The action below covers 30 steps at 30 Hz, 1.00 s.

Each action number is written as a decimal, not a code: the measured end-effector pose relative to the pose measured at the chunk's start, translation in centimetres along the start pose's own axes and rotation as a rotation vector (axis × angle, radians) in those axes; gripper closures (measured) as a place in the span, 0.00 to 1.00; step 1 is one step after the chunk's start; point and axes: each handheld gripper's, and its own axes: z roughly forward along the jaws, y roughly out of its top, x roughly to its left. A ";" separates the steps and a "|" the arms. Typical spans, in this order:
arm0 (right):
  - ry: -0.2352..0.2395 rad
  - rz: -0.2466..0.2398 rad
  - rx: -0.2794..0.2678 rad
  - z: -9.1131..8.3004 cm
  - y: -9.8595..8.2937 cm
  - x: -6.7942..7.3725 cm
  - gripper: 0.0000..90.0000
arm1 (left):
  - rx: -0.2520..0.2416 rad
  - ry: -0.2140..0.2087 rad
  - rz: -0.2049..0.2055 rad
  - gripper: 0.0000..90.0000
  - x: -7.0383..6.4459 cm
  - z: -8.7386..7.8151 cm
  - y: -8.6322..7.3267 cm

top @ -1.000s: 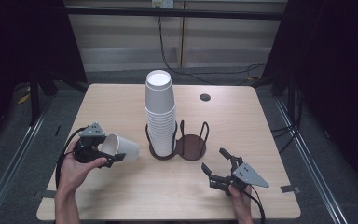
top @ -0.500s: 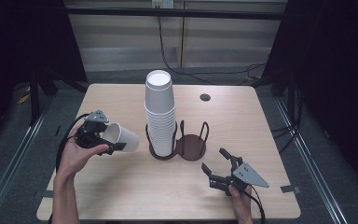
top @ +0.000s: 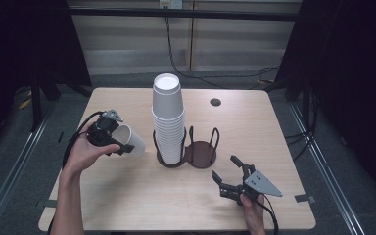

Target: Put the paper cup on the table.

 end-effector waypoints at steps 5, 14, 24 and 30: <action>0.001 0.000 0.000 0.0 0.0 0.0 0.15 | 0.076 0.020 0.012 0.11 0.2 1.1 0.6; 0.004 0.000 0.000 0.0 0.0 0.0 0.15 | 0.166 0.026 0.039 0.10 0.0 2.1 1.3; 0.003 0.000 0.000 0.0 0.0 0.0 0.15 | 0.228 0.091 0.054 0.08 0.2 3.2 1.4; 0.003 -0.001 0.000 0.0 0.0 0.0 0.15 | 0.233 0.092 0.057 0.07 0.2 3.6 1.5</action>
